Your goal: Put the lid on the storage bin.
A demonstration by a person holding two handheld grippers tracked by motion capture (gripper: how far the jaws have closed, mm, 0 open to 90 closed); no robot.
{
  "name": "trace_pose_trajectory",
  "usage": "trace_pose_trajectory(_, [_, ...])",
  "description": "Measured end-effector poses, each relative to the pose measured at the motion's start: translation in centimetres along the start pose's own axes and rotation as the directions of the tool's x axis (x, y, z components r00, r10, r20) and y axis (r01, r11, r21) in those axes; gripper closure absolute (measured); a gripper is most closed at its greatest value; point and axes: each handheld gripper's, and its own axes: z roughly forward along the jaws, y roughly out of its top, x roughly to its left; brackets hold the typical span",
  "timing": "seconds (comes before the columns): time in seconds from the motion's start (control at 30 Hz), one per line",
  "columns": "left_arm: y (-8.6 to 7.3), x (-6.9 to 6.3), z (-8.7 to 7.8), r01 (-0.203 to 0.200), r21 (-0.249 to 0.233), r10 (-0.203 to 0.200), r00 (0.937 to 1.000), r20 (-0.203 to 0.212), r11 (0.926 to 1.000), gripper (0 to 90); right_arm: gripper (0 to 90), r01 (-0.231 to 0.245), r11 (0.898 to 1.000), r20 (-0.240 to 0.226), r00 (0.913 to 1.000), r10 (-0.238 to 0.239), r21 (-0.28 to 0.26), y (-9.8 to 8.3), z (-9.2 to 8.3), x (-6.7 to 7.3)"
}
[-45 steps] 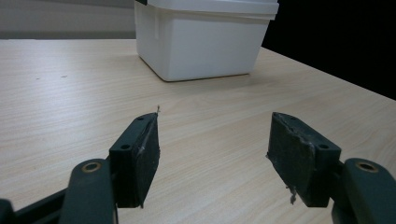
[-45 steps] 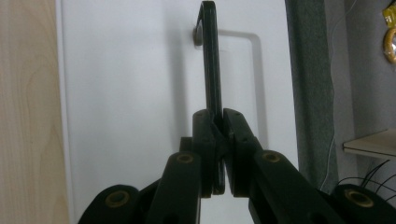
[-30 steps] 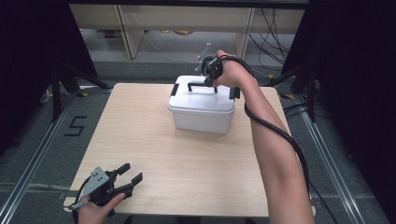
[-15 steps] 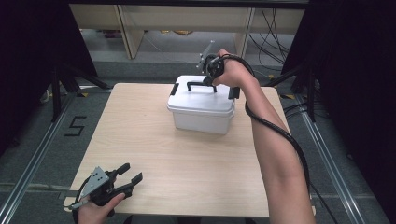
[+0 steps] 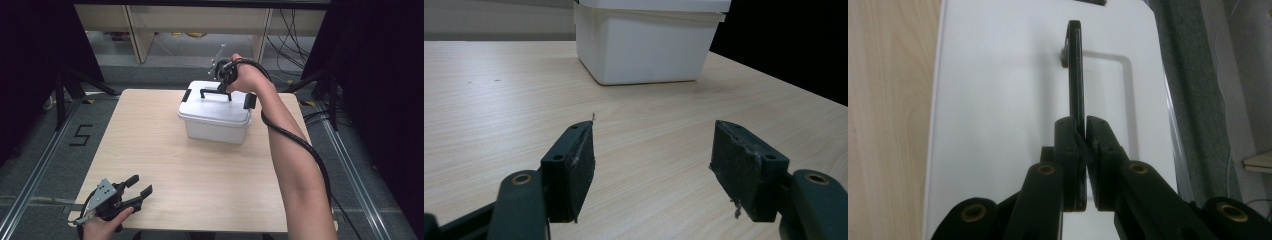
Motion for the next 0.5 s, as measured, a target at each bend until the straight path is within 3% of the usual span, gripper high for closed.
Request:
trace_pose_trajectory(0.03, [0.0,0.0,0.0,0.001,0.0,-0.001,1.0,0.0,1.0,33.2,84.5,-0.018,1.0,0.002,0.9998,0.018,0.019,0.2,0.0,0.2])
trace_pose_trajectory(0.07, [0.0,0.0,0.0,0.0,0.0,0.0,1.0,0.002,1.0,33.2,84.1,0.007,1.0,0.004,1.0,-0.007,0.011,0.2,0.1,0.1])
trace_pose_trajectory(0.13, [0.0,0.0,0.0,0.0,0.0,0.0,1.0,0.003,1.0,33.2,79.7,0.032,0.997,0.022,0.9992,-0.034,0.064,0.3,0.4,-0.1])
trace_pose_trajectory(0.2, [0.0,0.0,0.0,0.001,-0.001,-0.001,1.0,0.002,1.0,33.2,76.6,0.004,0.996,0.014,0.9999,-0.005,0.089,0.4,0.8,0.0])
trace_pose_trajectory(0.37, [0.0,0.0,0.0,-0.001,-0.001,0.001,1.0,0.004,1.0,33.1,73.6,0.025,0.996,0.008,0.9996,-0.026,0.081,0.9,1.7,0.3])
trace_pose_trajectory(0.5, [0.0,0.0,0.0,-0.001,0.002,0.001,1.0,0.001,1.0,33.2,77.1,0.059,0.994,0.015,0.9981,-0.06,0.093,1.3,2.4,0.3])
